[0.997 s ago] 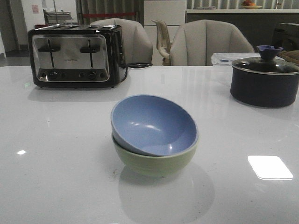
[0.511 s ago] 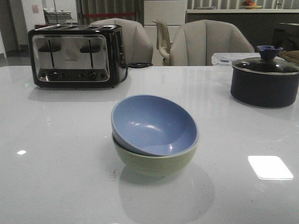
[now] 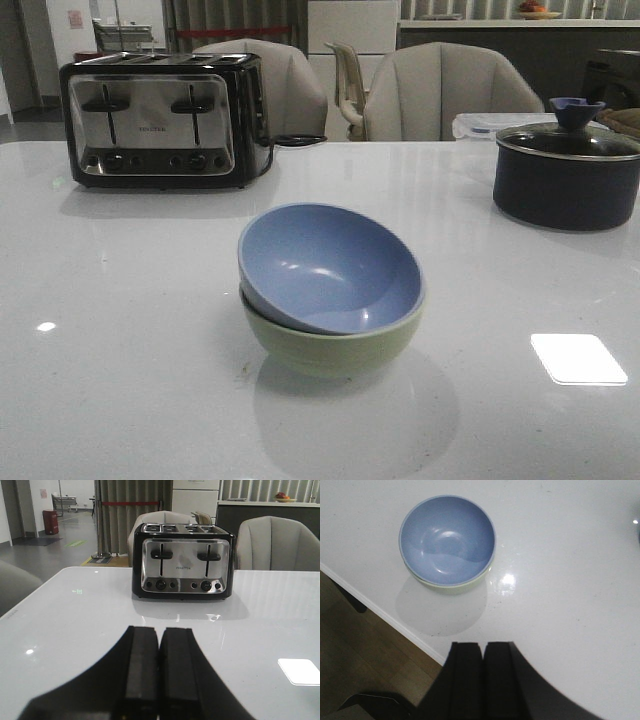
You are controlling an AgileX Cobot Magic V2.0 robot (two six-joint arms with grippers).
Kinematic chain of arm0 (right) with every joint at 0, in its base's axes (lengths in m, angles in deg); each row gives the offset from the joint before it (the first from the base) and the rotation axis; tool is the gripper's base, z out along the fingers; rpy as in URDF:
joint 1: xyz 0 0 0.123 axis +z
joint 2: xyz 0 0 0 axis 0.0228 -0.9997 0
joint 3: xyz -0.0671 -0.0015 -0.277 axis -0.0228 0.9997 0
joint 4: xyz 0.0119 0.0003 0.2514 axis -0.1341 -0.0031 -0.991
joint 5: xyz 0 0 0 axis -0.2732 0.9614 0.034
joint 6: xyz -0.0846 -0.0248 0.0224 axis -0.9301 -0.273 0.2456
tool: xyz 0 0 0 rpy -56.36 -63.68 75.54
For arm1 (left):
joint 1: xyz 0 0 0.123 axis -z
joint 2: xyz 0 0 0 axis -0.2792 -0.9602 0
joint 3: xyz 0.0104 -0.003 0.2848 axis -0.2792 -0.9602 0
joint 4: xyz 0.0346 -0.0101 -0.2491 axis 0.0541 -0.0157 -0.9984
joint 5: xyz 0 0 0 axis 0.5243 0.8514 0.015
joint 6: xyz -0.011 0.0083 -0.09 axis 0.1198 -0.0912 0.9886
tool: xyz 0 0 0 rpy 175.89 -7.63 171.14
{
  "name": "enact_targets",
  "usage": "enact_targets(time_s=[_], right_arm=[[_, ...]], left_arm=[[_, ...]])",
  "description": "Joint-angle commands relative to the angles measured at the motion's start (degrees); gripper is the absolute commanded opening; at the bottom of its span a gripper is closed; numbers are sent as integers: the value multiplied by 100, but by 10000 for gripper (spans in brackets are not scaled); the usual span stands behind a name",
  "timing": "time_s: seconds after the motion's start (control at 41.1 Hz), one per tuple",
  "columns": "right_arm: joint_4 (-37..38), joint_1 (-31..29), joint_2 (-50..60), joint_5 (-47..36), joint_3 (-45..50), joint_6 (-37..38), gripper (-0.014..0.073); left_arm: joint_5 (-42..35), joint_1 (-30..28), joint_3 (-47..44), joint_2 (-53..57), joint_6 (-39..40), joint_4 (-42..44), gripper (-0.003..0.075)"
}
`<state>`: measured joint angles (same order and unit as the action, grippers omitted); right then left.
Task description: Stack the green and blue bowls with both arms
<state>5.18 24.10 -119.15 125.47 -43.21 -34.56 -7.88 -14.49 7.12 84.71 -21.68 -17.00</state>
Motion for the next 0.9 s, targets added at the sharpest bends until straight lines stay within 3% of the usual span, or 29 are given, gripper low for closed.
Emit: enact_targets(time_s=[0.0,0.875], right_arm=[[-23,-19,-3,-359,-153,-37,40],[63,-187,296,-644,36,-45,40]], left_arm=[[-541,-13,-114,109,67,-26,102],[-541,-13,-114,109,67,-26,102]])
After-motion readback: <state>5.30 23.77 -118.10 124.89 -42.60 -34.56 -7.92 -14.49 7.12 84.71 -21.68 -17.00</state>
